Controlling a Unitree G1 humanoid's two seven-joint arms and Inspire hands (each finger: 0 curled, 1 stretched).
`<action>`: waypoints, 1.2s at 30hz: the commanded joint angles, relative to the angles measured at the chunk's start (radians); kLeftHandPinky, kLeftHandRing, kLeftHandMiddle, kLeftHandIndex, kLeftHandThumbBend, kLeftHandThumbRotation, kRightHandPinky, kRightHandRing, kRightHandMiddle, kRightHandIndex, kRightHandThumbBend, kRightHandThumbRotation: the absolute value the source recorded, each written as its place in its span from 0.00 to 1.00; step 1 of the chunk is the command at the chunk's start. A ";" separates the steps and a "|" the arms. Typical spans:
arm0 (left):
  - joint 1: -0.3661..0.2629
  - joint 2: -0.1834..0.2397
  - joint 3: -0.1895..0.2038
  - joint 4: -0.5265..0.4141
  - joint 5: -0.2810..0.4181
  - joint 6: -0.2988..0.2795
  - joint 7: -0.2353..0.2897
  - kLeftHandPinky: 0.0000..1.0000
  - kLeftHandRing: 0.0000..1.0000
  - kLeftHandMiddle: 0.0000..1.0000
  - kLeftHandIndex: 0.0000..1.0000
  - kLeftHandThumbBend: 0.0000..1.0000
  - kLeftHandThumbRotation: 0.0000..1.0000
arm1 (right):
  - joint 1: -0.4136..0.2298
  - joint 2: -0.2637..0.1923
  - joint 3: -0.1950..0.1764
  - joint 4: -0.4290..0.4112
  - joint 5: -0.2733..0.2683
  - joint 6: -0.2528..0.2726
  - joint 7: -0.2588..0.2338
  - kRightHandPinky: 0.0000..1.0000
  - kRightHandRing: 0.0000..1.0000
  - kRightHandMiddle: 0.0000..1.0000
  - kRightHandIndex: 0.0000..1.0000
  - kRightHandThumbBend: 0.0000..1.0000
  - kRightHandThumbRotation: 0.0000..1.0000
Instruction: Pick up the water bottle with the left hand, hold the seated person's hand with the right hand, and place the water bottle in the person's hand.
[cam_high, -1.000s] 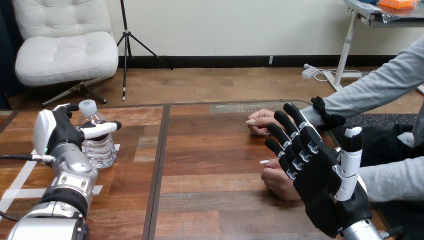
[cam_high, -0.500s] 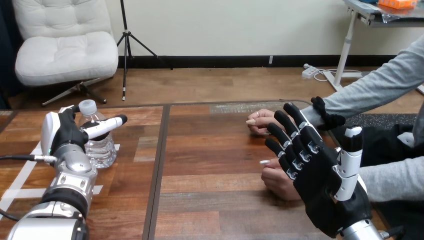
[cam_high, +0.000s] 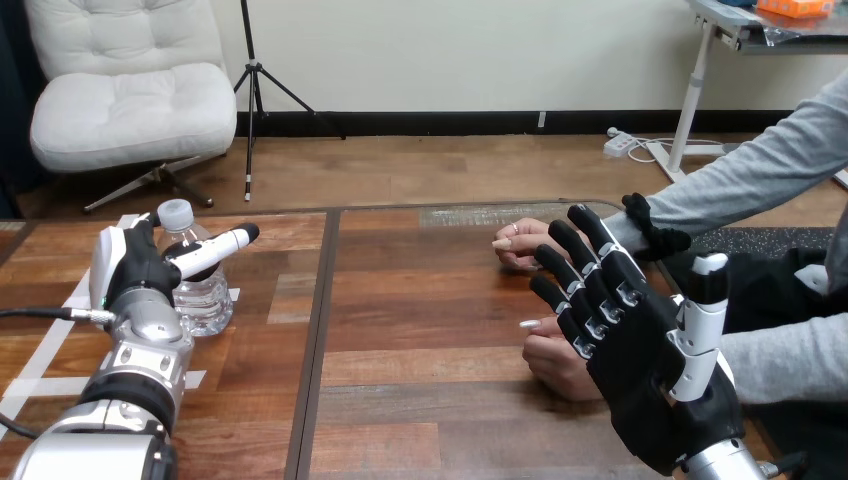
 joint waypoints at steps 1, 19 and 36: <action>-0.093 0.026 -0.002 -0.007 0.006 0.000 -0.011 0.94 0.95 0.95 0.92 1.00 0.39 | -0.047 0.002 -0.004 -0.067 0.020 -0.017 0.010 1.00 1.00 1.00 1.00 0.98 1.00; -0.096 0.018 0.005 -0.011 0.004 -0.007 0.048 0.85 0.90 0.90 0.87 0.92 0.24 | -0.051 0.009 -0.008 -0.060 0.027 -0.026 0.016 1.00 1.00 1.00 1.00 0.99 1.00; -0.095 0.012 0.051 -0.013 -0.037 -0.053 0.093 0.70 0.76 0.81 0.75 0.87 0.01 | -0.053 0.008 -0.009 -0.072 0.039 -0.017 0.015 1.00 1.00 1.00 1.00 1.00 1.00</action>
